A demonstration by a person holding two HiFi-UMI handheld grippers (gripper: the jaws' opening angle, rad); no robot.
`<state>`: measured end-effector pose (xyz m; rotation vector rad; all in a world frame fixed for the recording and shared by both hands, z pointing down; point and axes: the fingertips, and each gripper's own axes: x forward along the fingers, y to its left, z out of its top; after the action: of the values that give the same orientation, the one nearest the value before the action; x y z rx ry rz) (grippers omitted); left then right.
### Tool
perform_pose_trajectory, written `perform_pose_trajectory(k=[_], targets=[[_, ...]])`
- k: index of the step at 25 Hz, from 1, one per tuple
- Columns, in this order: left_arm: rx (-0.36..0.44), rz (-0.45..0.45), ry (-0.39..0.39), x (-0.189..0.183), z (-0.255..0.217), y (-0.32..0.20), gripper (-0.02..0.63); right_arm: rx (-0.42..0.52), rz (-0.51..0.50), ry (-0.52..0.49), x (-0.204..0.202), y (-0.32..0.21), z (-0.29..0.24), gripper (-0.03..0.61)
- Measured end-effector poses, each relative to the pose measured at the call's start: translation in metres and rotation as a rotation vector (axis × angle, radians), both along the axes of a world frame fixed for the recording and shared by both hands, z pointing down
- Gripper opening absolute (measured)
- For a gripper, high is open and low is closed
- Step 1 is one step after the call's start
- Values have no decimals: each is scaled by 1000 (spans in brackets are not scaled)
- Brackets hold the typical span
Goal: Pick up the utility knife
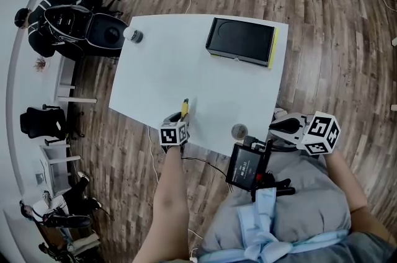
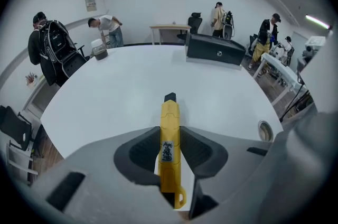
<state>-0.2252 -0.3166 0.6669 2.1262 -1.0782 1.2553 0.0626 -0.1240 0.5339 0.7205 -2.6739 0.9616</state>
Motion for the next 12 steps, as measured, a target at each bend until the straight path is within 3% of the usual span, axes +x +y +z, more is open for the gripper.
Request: perform_pose_trajectory(k=[6,12], targets=[[63,-27,129,25,-37,14,124,17,-49,-8,-12,5,-6,31],[122,-27,189,46,-71,40,124,33,-96,-11,-22,11,-8,31]])
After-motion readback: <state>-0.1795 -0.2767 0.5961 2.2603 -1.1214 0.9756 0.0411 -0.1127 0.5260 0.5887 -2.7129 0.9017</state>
